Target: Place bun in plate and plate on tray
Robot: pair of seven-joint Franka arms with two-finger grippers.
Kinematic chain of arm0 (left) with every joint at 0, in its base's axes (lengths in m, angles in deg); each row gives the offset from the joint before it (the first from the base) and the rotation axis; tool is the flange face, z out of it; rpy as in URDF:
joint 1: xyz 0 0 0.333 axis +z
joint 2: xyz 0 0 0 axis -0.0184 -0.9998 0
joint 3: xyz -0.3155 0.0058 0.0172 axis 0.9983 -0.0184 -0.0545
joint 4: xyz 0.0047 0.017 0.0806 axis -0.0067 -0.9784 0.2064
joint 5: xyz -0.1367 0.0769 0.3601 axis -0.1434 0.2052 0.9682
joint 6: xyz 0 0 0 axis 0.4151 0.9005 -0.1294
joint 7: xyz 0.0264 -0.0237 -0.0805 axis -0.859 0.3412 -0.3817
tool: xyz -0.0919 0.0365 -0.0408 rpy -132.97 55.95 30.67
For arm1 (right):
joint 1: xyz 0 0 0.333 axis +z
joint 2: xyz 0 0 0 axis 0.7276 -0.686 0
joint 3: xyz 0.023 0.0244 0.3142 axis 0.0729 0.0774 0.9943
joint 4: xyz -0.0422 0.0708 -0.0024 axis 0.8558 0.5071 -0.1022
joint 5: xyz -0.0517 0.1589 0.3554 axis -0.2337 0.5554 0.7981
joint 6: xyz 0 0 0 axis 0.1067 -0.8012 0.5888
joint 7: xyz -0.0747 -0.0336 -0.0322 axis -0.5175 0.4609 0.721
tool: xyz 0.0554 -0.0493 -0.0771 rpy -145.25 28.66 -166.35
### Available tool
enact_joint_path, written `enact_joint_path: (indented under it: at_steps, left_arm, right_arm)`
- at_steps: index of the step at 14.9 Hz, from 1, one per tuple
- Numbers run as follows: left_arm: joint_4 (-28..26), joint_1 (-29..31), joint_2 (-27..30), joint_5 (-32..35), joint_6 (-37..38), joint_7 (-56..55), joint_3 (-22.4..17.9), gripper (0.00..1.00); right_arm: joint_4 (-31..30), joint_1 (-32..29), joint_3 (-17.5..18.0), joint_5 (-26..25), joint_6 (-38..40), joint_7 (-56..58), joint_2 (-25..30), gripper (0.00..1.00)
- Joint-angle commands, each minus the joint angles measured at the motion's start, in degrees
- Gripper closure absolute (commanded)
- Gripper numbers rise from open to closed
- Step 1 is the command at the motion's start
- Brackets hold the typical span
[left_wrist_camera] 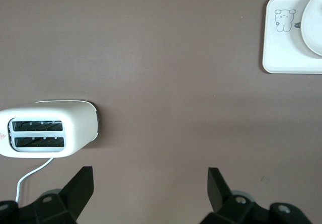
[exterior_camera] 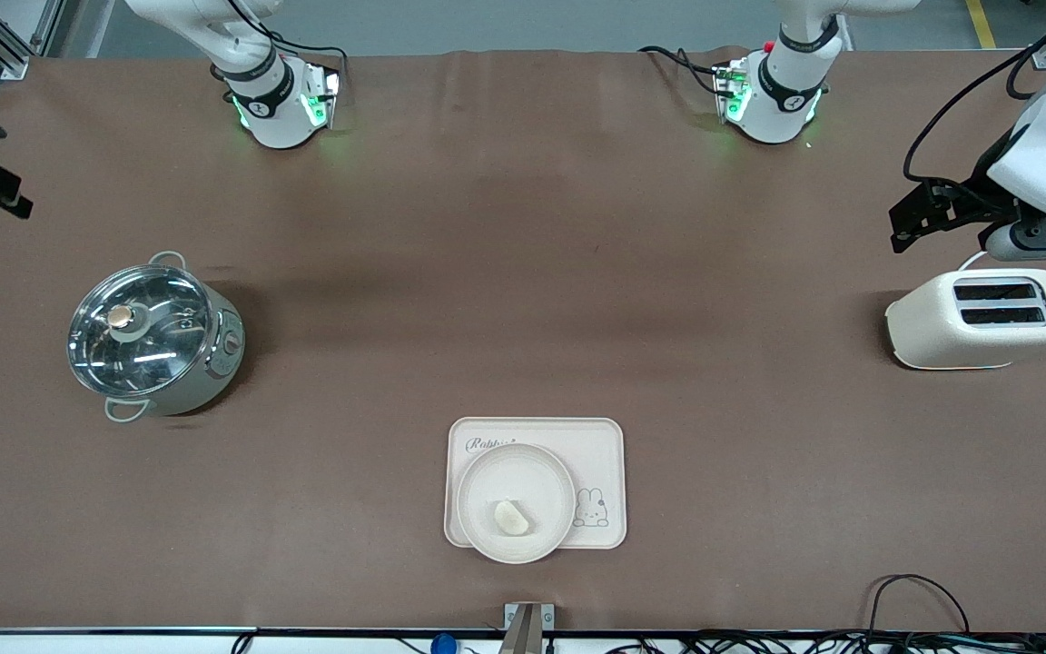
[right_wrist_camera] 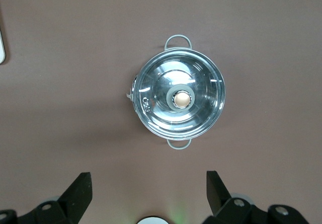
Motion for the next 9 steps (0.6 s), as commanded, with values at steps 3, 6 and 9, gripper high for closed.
enact_joint_path:
  at_steps: [3, 6, 9]
  left_arm:
    - [1.6, -0.2, -0.3, -0.2, 0.1, 0.5, -0.6, 0.0]
    - [1.7, -0.1, -0.3, -0.6, 0.1, 0.5, -0.9, 0.0]
    - [1.8, -0.1, -0.4, -0.2, 0.1, 0.4, -0.9, 0.0]
  right_arm:
    - [-6.8, -2.4, 1.8, -1.2, -7.1, 3.0, 2.3, 0.0]
    - [-6.8, -2.9, 3.4, -0.8, -6.6, 3.0, 2.3, 0.0]
    - [-6.4, -2.6, 3.5, -0.8, -6.6, 2.9, 2.3, 0.0]
